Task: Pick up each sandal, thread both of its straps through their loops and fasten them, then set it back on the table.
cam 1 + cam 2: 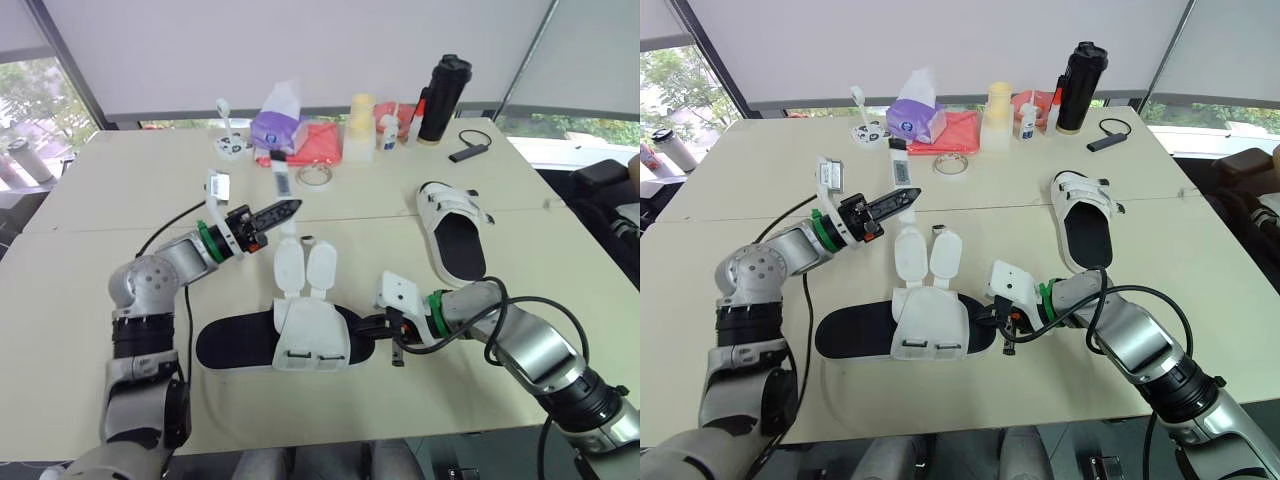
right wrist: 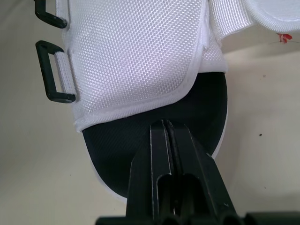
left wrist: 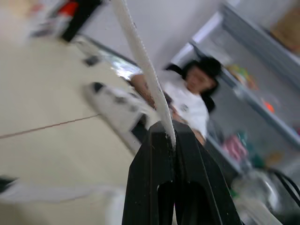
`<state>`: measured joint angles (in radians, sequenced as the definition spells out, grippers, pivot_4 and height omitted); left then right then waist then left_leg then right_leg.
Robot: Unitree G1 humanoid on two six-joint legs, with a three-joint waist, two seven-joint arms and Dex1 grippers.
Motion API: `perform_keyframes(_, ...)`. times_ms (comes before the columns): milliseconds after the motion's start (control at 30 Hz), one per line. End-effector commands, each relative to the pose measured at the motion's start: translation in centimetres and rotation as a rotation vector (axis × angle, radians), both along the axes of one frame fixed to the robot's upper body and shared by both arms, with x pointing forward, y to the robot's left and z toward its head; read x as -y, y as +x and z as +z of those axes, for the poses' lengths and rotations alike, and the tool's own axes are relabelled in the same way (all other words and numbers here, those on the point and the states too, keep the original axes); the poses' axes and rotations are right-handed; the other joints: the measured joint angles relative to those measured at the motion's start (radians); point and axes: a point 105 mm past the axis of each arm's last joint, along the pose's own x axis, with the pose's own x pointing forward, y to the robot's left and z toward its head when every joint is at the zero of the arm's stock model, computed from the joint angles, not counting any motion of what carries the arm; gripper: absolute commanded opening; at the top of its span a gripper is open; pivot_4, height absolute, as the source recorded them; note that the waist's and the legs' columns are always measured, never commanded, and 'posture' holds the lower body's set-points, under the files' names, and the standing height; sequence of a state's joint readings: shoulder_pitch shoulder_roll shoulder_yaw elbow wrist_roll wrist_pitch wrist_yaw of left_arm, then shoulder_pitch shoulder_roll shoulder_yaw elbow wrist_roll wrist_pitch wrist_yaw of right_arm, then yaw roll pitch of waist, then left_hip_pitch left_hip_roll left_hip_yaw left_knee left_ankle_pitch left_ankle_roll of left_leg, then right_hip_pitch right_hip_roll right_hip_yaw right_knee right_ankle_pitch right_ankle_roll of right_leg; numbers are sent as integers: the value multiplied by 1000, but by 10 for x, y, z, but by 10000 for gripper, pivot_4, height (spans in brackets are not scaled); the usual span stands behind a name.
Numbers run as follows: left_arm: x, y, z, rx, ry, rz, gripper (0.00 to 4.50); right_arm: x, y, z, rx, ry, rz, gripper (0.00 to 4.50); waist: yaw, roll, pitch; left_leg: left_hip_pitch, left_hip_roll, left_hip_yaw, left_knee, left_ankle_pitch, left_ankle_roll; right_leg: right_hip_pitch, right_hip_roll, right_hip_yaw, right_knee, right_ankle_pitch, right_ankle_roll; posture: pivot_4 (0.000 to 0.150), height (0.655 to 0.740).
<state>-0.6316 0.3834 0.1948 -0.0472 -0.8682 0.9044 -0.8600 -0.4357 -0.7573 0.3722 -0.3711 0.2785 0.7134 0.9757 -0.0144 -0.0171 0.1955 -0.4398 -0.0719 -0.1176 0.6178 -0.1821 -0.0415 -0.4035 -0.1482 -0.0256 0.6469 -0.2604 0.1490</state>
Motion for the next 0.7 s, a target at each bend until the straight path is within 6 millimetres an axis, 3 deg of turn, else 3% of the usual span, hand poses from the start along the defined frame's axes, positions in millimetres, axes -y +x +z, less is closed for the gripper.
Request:
perform_keyframes(33, 11, -31, 3, 210, 125, -126, 250, -1, 2, 7, 34, 8, 4, 0, 1, 0, 0, 0, 0, 1, -1, 0, 0, 0, 0, 1, 0, 0, 0, 1500, 7400)
perform_keyframes(300, 12, -70, -28, 698, 406, -328, 250, 0, 3, 5, 35, 0, 8, 0, 4, 1, 0, 0, 0, 1, -3, 0, 0, 0, -1, 1, -3, -2, -4, 1500, 7400)
perform_keyframes(700, -1, -113, -54, 1107, 497, -635, 250, 4, 4, 3, 41, -15, 17, 0, 3, 1, 0, -1, 1, 1, -4, 0, 0, 0, -1, 0, -7, -2, -4, 1500, 7400)
